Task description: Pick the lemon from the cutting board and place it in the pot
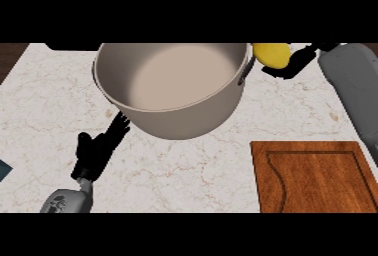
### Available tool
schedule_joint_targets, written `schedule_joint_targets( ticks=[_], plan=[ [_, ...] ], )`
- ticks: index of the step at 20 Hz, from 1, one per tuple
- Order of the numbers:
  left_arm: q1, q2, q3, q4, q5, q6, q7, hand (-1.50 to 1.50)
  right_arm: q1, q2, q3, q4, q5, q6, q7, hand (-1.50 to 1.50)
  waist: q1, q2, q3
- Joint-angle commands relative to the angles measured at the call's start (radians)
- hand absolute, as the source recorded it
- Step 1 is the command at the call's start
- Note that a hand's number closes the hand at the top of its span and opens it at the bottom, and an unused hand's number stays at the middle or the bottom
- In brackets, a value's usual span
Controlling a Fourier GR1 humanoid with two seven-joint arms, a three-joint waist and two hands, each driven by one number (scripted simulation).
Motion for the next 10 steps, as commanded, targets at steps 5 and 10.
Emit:
schedule_joint_targets(
  ticks=[5,10],
  plan=[
    [0.035,-0.020,-0.026,-0.025,-0.020,0.001,0.006,0.00,-0.127,0.165,0.098,-0.003,0.126,-0.076,0.175,1.50,0.011,0.009,-0.005],
    [-0.015,-0.006,0.007,0.018,-0.005,-0.004,0.012,0.00,-0.177,0.240,0.140,0.040,0.201,-0.122,0.216,1.50,0.009,0.011,-0.004]
  ],
)
